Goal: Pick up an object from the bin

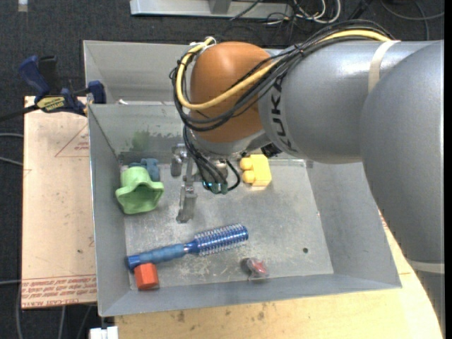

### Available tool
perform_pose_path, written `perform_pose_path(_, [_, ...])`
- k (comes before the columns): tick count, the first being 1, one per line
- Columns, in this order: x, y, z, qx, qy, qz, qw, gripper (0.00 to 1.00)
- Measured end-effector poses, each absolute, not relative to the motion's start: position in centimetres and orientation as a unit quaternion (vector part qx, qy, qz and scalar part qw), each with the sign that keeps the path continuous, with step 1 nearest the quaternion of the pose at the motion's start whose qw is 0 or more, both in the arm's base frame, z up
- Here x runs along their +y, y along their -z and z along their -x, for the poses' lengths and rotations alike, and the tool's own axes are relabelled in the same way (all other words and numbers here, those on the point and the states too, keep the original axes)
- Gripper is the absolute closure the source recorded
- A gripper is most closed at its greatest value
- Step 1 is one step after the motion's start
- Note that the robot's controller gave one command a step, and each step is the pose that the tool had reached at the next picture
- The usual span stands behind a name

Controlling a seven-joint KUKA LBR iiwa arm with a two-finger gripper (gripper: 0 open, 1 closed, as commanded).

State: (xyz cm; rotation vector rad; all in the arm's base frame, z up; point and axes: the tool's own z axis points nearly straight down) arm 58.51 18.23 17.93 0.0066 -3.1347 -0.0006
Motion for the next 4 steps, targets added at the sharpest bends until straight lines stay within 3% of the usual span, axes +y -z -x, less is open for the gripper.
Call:
perform_pose_path(1, [18.2,-7.1,-53.6,-0.977,0.001,-0.214,0.0,0.0])
perform_pose_path(2, [18.1,-7.2,-53.8,-0.977,0.001,-0.213,-0.003,1.0])
perform_pose_path(3, [18.3,-19.2,-52.6,-0.976,0.001,-0.216,-0.005,1.0])
perform_pose_path(4, [18.6,-27.7,-52.4,-0.977,0.001,-0.211,-0.005,1.0])
